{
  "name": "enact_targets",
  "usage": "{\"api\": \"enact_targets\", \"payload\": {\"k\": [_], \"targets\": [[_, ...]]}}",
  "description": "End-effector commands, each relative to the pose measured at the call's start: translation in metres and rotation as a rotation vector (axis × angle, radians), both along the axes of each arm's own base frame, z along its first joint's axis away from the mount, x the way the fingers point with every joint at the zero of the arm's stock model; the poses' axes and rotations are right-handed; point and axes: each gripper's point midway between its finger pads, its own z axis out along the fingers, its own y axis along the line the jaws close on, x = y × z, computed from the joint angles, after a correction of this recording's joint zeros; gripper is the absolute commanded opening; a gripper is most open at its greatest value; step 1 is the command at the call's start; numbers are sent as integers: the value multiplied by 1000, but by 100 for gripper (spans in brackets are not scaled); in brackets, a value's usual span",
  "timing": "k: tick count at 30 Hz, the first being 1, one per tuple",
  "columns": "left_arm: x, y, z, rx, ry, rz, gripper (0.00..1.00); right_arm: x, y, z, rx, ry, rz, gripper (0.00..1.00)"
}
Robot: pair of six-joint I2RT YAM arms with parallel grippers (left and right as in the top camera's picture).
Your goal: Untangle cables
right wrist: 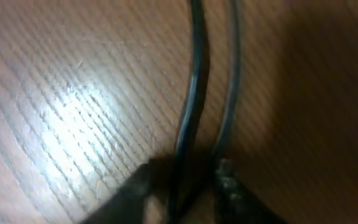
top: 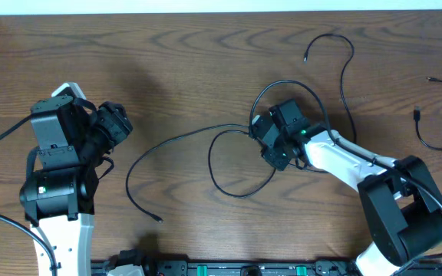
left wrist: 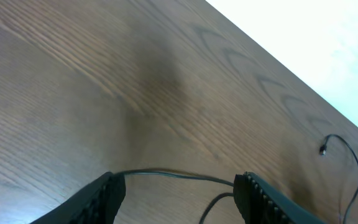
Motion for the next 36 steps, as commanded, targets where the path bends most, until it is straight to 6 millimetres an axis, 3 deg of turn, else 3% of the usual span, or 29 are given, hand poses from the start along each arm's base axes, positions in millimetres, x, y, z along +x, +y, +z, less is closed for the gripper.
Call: {"api": "enact_targets", "payload": {"k": [1,7,11,14,18,23,25,29,32,34,36], "targets": [[0,-2,5,0,-14,-18,62,-29,-13,-31,-30,115,-67,2],[-1,-2,4,0,-7,-18,62,-27,-10,-24,-7,123,-124,1],[-1,-2,3,-1,-3,-18,62,-12,-6,-2,34,72,-171,1],[-2,-2,3,-1,-3,-18,62,12,-4,38,72,-21,-199,1],[-2,-2,2,-1,1,-18,62,57,-18,132,89,-254,-284,1],[-2,-2,2,-1,1,-18,62,103,-73,286,116,-649,-497,1],[-2,-2,2,-1,1,-18,63,108,-104,344,145,-775,-588,1],[-2,-2,2,-1,1,-18,63,103,-179,426,176,-957,-774,1],[-2,-2,2,-1,1,-18,63,92,-236,454,201,-1012,-945,1],[-2,-2,2,-2,0,-18,63,88,-250,446,237,-956,-949,1],[-2,-2,2,-2,0,-18,63,87,-249,425,268,-854,-912,1]]}}
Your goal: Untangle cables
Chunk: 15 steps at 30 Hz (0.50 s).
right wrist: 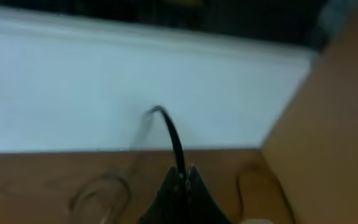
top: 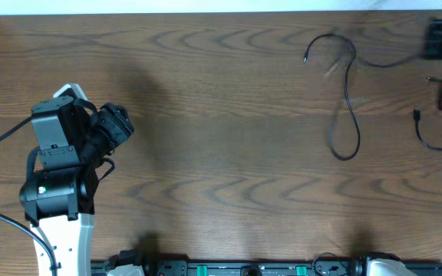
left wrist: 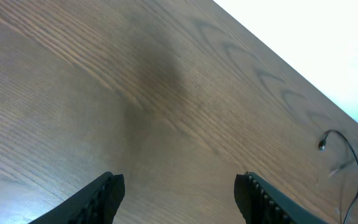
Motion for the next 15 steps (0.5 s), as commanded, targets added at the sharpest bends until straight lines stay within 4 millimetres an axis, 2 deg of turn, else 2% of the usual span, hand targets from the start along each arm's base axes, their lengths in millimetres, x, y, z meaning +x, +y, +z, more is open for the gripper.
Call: {"api": "enact_targets", "payload": {"k": [1,5,11,15], "targets": [[0,0,5,6,-14,-12,63,7,12,-38,127,118,131,1],[0,0,5,6,-13,-12,63,9,28,-95,211,318,205,1],[0,0,5,6,-13,-12,63,6,41,-179,339,624,166,1],[0,0,5,6,-13,-12,63,0,42,-228,412,802,112,1]]}}
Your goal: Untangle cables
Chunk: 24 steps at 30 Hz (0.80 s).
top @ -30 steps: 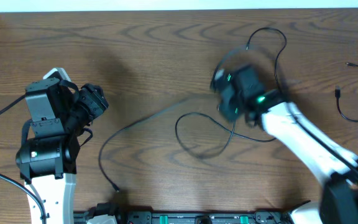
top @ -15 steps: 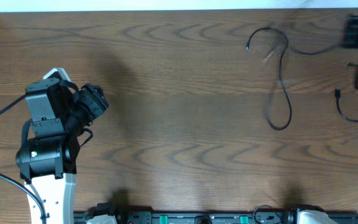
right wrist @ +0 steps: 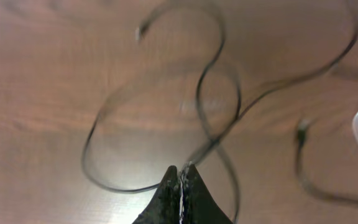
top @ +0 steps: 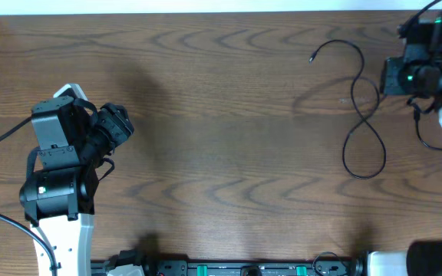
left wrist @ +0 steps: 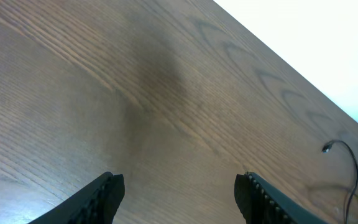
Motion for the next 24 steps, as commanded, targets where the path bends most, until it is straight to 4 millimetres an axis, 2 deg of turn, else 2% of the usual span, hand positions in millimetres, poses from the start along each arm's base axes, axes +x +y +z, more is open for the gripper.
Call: {"api": "enact_targets", "payload": {"k": [1,7,9,10,13,15,19,24], "targets": [[0,0,5,6,-13,-12,63,-2,6,-32,64,121,-45,1],[0,0,5,6,-13,-12,63,-4,-12,-94,33,331,-208,1],[0,0,5,6,-13,-12,63,-3,-15,-107,17,363,-214,1],[0,0,5,5,-13,-12,63,-3,-18,-115,3,384,-217,8],[0,0,5,6,-13,-12,63,-4,-29,-140,-59,452,-238,49],[0,0,5,6,-13,-12,63,-5,-32,-157,-76,497,-242,70],[0,0,5,6,-13,-12,63,-6,-31,-189,-73,569,-246,88],[-1,-1,3,5,-6,-12,63,0,-32,-220,-63,600,-288,89]]}}
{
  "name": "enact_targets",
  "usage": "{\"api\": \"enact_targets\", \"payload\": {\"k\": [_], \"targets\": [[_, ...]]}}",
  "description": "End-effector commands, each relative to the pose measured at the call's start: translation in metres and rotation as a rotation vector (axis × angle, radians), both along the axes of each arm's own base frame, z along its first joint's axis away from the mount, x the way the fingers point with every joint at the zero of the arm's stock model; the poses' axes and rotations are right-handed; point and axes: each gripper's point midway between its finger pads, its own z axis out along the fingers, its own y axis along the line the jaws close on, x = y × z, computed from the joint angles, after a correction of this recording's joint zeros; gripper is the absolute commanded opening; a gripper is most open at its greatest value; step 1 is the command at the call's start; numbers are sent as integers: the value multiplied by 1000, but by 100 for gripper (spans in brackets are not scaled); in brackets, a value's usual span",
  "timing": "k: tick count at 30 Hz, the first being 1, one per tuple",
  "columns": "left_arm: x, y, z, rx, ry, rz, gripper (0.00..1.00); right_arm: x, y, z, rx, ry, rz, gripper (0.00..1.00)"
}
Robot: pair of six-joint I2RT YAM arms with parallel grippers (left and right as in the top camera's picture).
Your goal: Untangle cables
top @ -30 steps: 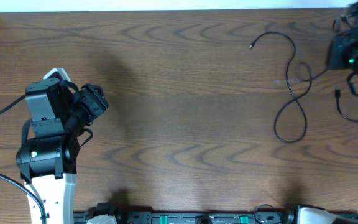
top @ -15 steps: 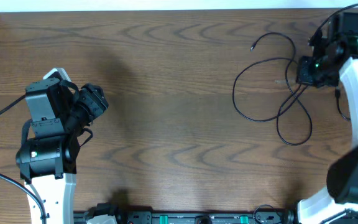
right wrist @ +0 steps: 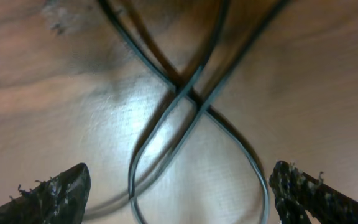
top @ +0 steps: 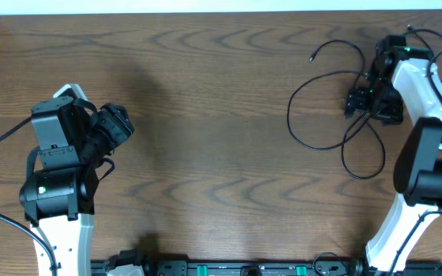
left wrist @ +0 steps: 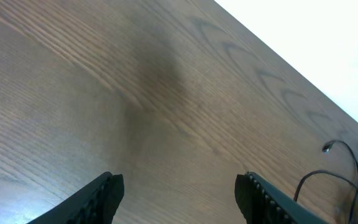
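Observation:
A thin black cable (top: pixel 291 107) lies in loose, crossing loops at the right of the wooden table, its plug end (top: pixel 311 57) toward the back. My right gripper (top: pixel 371 100) hangs low over those loops. In its wrist view it (right wrist: pixel 179 193) is open, and two strands of the cable (right wrist: pixel 188 93) cross on the wood ahead of the spread fingers. My left gripper (top: pixel 117 126) is far off at the left, open (left wrist: pixel 179 193) over bare wood. Its view catches only the distant cable (left wrist: pixel 353 165).
A white cable and another thin black cable (top: pixel 420 126) lie at the table's right edge, behind my right arm. The table's back edge (top: pixel 206 13) meets a white surface.
My right gripper was shut on the black cable, above the table at the right. It now stands open and lower over the cable, which lies in wider loops reaching further left.
My right gripper was first down on the black cable's tangle at mid-table. Then it was at the far right rear, shut on the cable, whose loops had shifted right. It stayed shut on it above the table. Now the cable is let go at the right. My left arm never moved.

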Motion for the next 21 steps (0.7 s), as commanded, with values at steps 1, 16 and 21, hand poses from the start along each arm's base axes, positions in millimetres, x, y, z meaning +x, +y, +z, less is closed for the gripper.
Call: {"api": "enact_targets", "payload": {"k": [1,16,21], "targets": [[0,-1,4,5,-8,-12,64,2,-3,-17,-20,15,-50,89],[0,-1,3,8,-7,-15,64,24,-5,-39,-26,-51,-105,86],[0,-1,3,8,-7,-15,64,15,-4,-56,-25,-42,-105,85]]}}
